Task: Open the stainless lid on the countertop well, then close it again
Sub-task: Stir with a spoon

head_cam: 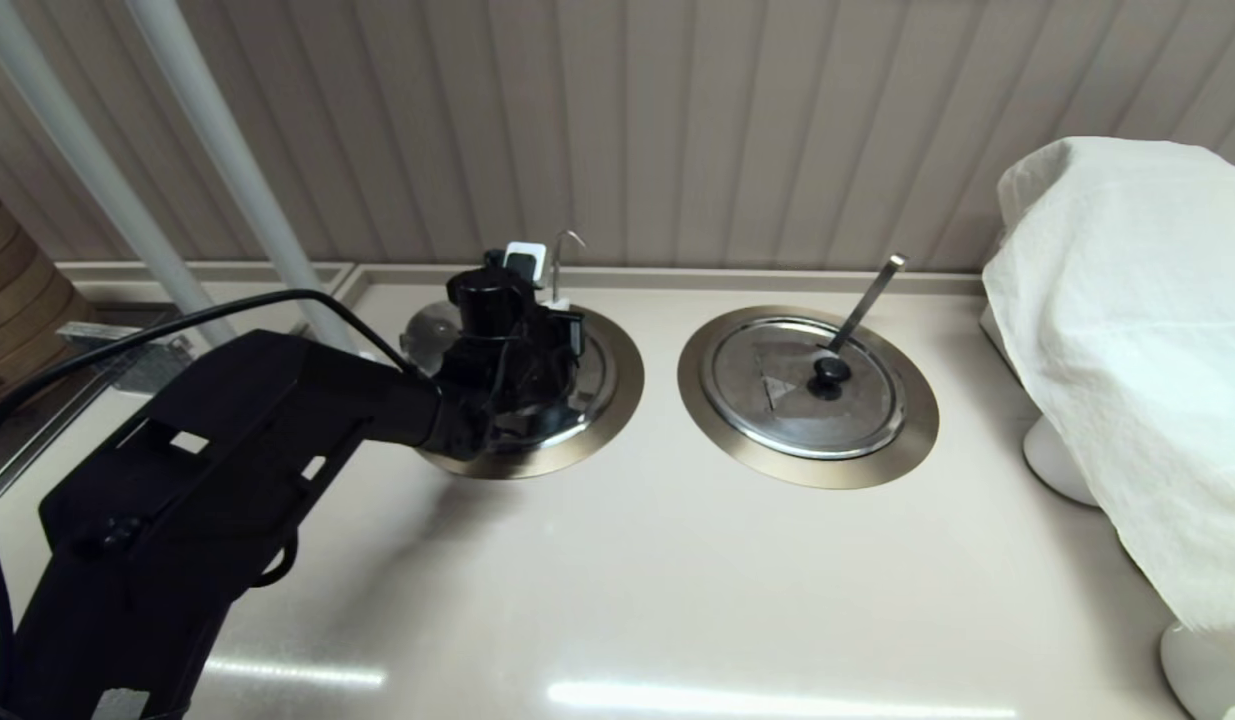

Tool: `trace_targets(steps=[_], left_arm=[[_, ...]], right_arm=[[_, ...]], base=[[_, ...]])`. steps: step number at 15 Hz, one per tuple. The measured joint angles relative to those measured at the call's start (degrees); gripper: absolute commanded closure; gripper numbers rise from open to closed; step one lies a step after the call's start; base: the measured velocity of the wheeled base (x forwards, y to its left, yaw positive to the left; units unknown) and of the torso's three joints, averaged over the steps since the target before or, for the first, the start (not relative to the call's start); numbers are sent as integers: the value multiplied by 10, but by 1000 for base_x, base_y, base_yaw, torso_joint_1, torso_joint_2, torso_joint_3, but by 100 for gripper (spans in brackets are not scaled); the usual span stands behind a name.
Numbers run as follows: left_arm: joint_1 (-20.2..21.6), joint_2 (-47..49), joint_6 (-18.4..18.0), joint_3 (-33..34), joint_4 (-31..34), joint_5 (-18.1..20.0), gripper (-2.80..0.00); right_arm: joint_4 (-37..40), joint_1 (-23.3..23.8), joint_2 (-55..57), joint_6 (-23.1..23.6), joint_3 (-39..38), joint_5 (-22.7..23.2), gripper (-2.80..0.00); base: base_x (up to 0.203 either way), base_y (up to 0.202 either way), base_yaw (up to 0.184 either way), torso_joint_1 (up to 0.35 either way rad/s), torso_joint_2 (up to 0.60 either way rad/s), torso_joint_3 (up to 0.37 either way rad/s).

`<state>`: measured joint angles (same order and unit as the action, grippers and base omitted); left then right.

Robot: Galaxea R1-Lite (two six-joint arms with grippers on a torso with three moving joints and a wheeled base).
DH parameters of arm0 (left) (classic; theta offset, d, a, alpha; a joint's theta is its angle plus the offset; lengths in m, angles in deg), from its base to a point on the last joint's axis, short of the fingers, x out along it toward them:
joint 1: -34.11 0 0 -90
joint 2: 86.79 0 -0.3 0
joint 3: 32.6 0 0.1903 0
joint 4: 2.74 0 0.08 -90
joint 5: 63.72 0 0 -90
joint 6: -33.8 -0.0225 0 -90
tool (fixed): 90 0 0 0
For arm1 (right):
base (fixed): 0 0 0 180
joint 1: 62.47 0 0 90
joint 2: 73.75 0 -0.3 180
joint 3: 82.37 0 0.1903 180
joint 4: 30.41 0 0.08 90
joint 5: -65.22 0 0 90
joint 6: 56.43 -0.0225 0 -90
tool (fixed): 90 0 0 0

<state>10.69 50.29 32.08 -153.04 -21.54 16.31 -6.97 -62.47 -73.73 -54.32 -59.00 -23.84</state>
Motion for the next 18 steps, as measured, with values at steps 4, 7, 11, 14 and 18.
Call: trace_targets(steps=[4,7,11,14,18], left_arm=[[51,-53,3,-4,34,-5,0],[57,-73,4,0,35,-5,0],[53,-81,3,9,35,-6,0],[44,-88,3,28,36,-3,0],[14,-113,0,66,43,0,0]], right_arm=[[0,0,0,0,0,0,-280],[0,0,0,0,0,0,-280],[0,0,0,0,0,0,-280],[0,0,0,0,0,0,-280],[0,0,0,0,0,0,-280]], base=[[0,0,0,0,0,0],[0,0,0,0,0,0],[0,0,0,0,0,0],[0,0,0,0,0,0],[0,0,0,0,0,0]])
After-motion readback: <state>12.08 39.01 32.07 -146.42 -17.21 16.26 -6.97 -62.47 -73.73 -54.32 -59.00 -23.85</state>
